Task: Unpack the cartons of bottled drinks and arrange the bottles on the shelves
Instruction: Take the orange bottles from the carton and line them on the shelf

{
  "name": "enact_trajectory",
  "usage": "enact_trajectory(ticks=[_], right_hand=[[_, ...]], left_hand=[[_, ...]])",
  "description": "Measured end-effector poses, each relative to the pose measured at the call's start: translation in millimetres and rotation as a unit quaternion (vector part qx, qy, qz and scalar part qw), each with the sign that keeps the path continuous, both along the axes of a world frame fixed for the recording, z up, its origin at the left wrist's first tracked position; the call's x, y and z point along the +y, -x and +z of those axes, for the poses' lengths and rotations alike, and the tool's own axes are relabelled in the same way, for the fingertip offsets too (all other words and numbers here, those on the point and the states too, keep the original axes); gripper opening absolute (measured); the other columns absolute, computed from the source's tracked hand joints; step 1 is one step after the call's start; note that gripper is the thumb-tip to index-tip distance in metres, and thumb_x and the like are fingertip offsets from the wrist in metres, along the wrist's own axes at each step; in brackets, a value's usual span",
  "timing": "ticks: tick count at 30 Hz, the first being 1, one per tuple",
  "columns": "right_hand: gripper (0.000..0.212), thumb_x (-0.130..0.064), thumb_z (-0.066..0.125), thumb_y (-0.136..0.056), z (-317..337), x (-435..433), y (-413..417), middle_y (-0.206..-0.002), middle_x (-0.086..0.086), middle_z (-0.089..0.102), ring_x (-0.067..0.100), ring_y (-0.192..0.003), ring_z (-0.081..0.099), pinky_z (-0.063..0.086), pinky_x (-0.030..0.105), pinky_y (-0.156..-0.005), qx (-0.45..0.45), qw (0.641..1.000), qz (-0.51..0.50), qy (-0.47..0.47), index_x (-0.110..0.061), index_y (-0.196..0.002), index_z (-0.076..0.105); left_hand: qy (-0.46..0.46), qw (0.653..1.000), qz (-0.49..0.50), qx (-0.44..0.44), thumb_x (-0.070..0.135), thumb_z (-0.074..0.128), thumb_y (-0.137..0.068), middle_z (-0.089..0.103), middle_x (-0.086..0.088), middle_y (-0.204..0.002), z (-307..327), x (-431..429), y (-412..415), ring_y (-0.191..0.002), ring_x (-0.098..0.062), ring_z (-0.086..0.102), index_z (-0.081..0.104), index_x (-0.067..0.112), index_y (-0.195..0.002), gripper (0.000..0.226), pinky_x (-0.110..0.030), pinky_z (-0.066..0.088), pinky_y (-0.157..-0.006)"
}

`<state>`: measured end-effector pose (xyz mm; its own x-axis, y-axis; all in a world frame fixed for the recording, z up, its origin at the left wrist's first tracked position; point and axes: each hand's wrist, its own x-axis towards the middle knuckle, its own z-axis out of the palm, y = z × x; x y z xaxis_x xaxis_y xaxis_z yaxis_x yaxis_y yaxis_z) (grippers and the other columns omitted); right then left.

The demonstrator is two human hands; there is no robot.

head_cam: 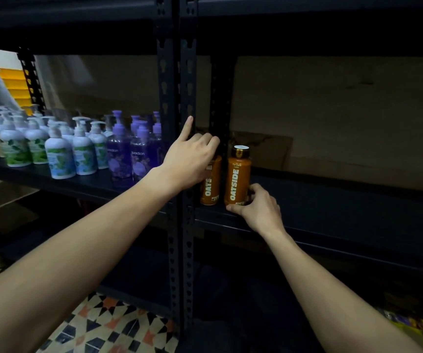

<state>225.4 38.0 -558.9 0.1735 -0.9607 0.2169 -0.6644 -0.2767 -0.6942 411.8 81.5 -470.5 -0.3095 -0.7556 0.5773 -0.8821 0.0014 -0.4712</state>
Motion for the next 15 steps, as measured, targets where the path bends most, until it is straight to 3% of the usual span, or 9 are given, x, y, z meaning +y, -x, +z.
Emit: enact_trajectory(ticks=[3, 5, 7, 10, 15], right_hand=[[0.084, -0.042, 0.087, -0.075, 0.1, 2.6, 2.9, -0.134, 0.003, 0.063, 0.024, -0.126, 0.058, 0.043, 0.05, -0.109, -0.007, 1.0, 0.005, -0.009, -0.02, -0.145, 0.045], [0.083, -0.037, 0.088, -0.075, 1.0, 4.2, 7.5, -0.134, 0.004, 0.062, 0.023, -0.123, 0.059, 0.046, 0.041, -0.106, -0.02, 1.0, 0.012, -0.022, -0.018, -0.144, 0.046], [0.077, -0.032, 0.087, -0.077, 2.4, 7.5, 14.7, -0.133, 0.004, 0.061, 0.02, -0.121, 0.059, 0.047, 0.031, -0.095, -0.032, 0.999, 0.021, -0.031, -0.018, -0.142, 0.049], [0.07, -0.031, 0.084, -0.081, 4.8, 13.4, 29.5, -0.129, 0.003, 0.062, 0.018, -0.117, 0.06, 0.045, 0.027, -0.087, -0.05, 0.998, 0.023, -0.022, -0.017, -0.141, 0.052], [0.044, -0.03, 0.076, -0.09, 0.4, 28.1, 64.6, -0.114, -0.004, 0.065, 0.013, -0.109, 0.063, 0.049, 0.025, -0.086, -0.078, 0.997, 0.005, 0.022, -0.019, -0.13, 0.061]], left_hand=[[-0.009, 1.0, 0.009, 0.007, 0.035, 0.077, -0.079, 0.06, -0.007, -0.125, 0.8, 1.3, 2.6, -0.119, -0.025, 0.058, 0.044, 0.009, -0.139, 0.074, -0.051, -0.004, -0.119], [-0.013, 1.0, 0.007, 0.015, 0.035, 0.076, -0.08, 0.057, -0.009, -0.131, -0.7, 3.0, 3.2, -0.123, -0.027, 0.055, 0.042, 0.007, -0.141, 0.076, -0.051, -0.001, -0.12], [-0.02, 0.999, -0.004, 0.037, 0.033, 0.075, -0.081, 0.049, -0.013, -0.142, -3.2, 7.2, 4.8, -0.132, -0.028, 0.048, 0.038, 0.006, -0.144, 0.079, -0.05, 0.006, -0.121], [-0.01, 0.996, -0.032, 0.086, 0.029, 0.074, -0.082, 0.043, -0.014, -0.149, -8.1, 17.3, 9.0, -0.138, -0.029, 0.04, 0.036, 0.005, -0.146, 0.078, -0.047, 0.021, -0.119], [0.033, 0.979, -0.088, 0.181, 0.035, 0.071, -0.084, 0.054, -0.01, -0.129, -33.4, 46.8, 33.2, -0.116, -0.027, 0.053, 0.048, 0.009, -0.136, 0.062, -0.04, 0.042, -0.104]])
